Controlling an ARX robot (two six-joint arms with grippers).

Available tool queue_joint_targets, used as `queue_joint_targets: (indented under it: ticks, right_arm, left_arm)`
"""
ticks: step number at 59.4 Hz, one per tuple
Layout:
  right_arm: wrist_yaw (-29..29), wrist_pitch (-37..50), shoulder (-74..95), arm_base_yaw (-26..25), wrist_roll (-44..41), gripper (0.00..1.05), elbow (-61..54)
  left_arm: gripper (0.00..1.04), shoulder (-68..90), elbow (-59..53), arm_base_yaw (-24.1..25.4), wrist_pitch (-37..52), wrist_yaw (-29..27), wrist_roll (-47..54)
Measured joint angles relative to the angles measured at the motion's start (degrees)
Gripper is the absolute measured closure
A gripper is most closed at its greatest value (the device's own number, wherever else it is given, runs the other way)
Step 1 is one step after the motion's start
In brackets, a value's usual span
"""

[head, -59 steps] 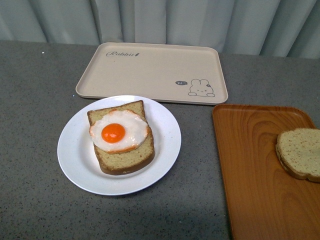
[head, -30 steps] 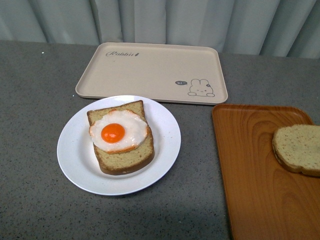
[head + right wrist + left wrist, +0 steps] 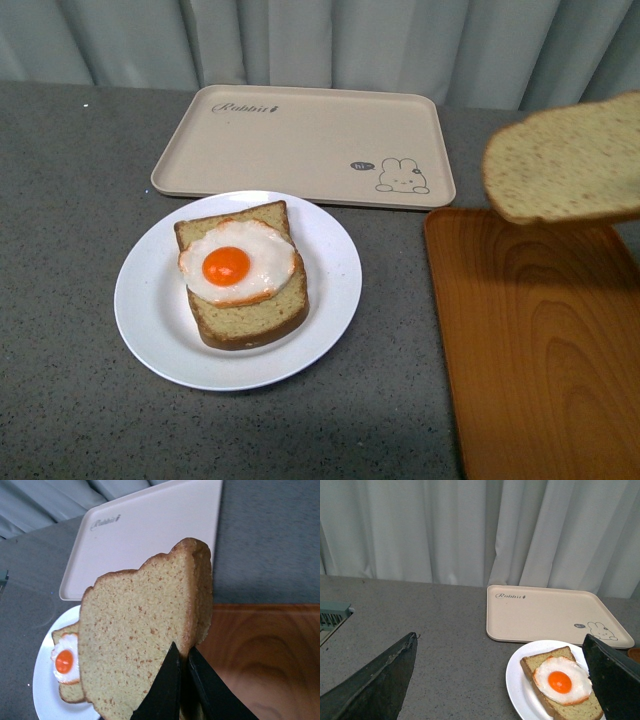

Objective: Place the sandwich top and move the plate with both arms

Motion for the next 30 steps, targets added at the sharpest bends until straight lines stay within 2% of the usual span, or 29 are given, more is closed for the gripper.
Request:
queue_joint_targets:
  ticks: [7, 14, 22, 30]
  right_arm:
    - [5.9, 4.98, 1.88, 9.66, 5.01, 1.03, 0.17]
    - [8.98, 7.41, 6.32, 18.73, 9.94, 1.03, 1.55]
    - [10.03, 8.81, 11.26, 25.35, 12.35, 1.03, 3.93]
    - [11.26, 9.16, 15.78, 29.09, 13.31, 1.03, 6.99]
  left_arm:
    - [0.06, 0.0, 0.0, 0.0, 0.0, 0.0, 0.0]
    - [0.06, 0.0, 0.0, 0.0, 0.0, 0.0, 0.0]
    - [0.06, 0.0, 0.0, 0.0, 0.0, 0.0, 0.0]
    - [0.06, 0.0, 0.0, 0.0, 0.0, 0.0, 0.0]
